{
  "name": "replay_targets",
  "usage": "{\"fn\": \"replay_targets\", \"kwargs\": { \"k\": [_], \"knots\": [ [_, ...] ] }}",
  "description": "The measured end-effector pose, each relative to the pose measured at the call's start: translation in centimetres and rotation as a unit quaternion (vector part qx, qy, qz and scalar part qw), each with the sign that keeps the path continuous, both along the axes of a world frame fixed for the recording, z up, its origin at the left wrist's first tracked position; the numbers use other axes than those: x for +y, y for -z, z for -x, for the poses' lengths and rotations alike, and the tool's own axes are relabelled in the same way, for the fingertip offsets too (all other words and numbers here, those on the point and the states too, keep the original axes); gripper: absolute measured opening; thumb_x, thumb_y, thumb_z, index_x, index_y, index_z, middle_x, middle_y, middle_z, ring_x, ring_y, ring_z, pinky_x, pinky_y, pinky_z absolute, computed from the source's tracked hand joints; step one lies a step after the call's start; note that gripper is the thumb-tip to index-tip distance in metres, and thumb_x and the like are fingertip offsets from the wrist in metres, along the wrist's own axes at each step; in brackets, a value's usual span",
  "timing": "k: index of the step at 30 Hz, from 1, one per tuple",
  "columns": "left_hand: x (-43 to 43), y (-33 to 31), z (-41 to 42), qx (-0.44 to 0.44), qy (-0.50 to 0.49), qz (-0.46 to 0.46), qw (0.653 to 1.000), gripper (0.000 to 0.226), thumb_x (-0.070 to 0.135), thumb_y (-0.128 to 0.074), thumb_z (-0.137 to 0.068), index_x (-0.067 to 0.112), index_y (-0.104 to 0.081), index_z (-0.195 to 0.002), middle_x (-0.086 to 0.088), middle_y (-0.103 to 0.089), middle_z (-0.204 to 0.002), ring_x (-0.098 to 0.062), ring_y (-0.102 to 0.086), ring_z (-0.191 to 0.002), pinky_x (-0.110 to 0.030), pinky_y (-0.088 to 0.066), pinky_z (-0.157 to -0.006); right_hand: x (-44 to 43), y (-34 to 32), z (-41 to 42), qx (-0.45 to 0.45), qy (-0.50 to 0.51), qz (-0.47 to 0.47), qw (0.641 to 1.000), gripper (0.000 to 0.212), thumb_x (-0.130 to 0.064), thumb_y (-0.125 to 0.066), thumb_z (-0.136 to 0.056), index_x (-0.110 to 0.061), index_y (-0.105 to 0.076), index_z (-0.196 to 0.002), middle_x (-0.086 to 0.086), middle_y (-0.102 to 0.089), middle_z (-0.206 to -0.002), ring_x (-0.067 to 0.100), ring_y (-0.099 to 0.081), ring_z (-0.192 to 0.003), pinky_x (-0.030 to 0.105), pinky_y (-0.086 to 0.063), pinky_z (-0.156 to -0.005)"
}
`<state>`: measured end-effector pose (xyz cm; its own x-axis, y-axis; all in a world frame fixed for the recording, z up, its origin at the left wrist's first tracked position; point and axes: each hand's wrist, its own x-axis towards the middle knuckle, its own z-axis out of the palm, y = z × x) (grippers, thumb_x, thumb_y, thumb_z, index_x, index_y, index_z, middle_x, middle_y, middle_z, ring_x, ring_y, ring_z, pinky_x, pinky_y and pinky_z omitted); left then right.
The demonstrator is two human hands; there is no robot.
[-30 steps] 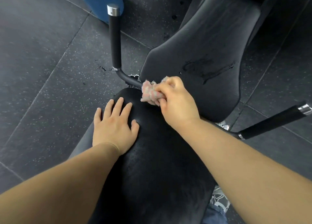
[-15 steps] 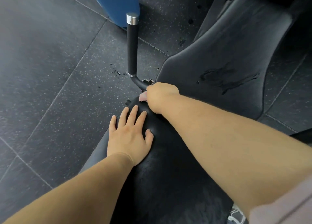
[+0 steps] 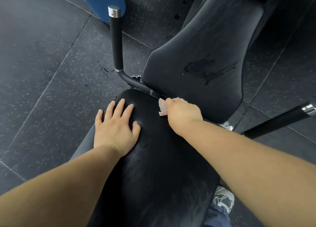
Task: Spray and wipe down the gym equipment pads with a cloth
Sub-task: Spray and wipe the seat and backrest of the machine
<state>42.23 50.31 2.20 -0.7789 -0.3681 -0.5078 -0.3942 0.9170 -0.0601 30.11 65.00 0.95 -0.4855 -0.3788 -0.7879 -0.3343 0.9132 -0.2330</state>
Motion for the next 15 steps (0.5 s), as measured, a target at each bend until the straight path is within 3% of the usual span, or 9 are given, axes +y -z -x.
{"fn": "replay_targets", "kwargs": {
  "k": [3,5,8,10,12,15],
  "knots": [
    [0.0,0.2,-0.2,0.011,-0.001,-0.003,1.0,0.058,0.049,-0.031,-0.096,0.036,-0.024,-0.152,0.007,-0.011,-0.164,-0.018,-0.003,-0.151,-0.047,-0.004,-0.121,3.7,-1.4,-1.3,0.032,0.009,-0.007,0.999,0.029,-0.008,-0.054,-0.091,-0.023,-0.04,-0.112,-0.001,-0.047,-0.115,0.021,-0.044,-0.102,0.031,-0.031,-0.065],
    [0.0,0.2,-0.2,0.017,0.001,-0.001,1.0,0.058,0.049,-0.032,-0.096,0.035,-0.025,-0.151,0.007,-0.012,-0.164,-0.019,-0.005,-0.151,-0.047,-0.004,-0.121,6.1,-1.9,-1.8,0.05,0.007,-0.031,0.998,0.026,-0.008,-0.053,-0.091,-0.021,-0.036,-0.106,0.002,-0.047,-0.109,0.022,-0.048,-0.099,0.031,-0.031,-0.065],
    [0.1,0.4,-0.3,0.029,-0.001,0.0,1.0,0.058,0.049,-0.033,-0.095,0.035,-0.027,-0.151,0.006,-0.015,-0.164,-0.019,-0.007,-0.151,-0.047,-0.005,-0.121,9.6,-1.8,-2.7,0.064,0.004,-0.101,0.993,0.027,-0.007,-0.055,-0.089,-0.018,-0.032,-0.099,0.001,-0.05,-0.102,0.023,-0.046,-0.08,0.032,-0.034,-0.06],
    [0.0,0.5,-0.4,0.033,0.003,-0.002,0.999,0.057,0.048,-0.033,-0.095,0.034,-0.029,-0.151,0.006,-0.017,-0.163,-0.019,-0.008,-0.151,-0.048,-0.005,-0.121,11.9,-1.7,-3.4,0.102,0.01,-0.123,0.987,0.017,-0.019,-0.05,-0.096,-0.016,-0.034,-0.097,0.001,-0.058,-0.097,0.024,-0.046,-0.073,0.032,-0.036,-0.062],
    [-0.1,0.6,-0.4,0.037,0.002,-0.006,0.999,0.057,0.047,-0.035,-0.096,0.033,-0.031,-0.151,0.005,-0.018,-0.163,-0.02,-0.009,-0.151,-0.048,-0.005,-0.121,13.9,-2.1,-3.6,0.12,0.072,-0.096,0.985,0.023,-0.038,-0.042,-0.101,-0.016,-0.042,-0.098,0.001,-0.059,-0.087,0.025,-0.049,-0.072,0.031,-0.037,-0.061],
    [0.0,0.8,-0.6,0.057,0.011,-0.013,0.998,0.055,0.045,-0.036,-0.096,0.028,-0.039,-0.148,0.001,-0.027,-0.161,-0.022,-0.014,-0.15,-0.048,-0.005,-0.122,13.9,-3.4,-3.0,0.056,0.286,0.05,0.955,0.019,-0.037,-0.05,-0.096,-0.019,-0.051,-0.096,-0.003,-0.059,-0.078,0.019,-0.056,-0.071,0.033,-0.04,-0.06]
  ]
}}
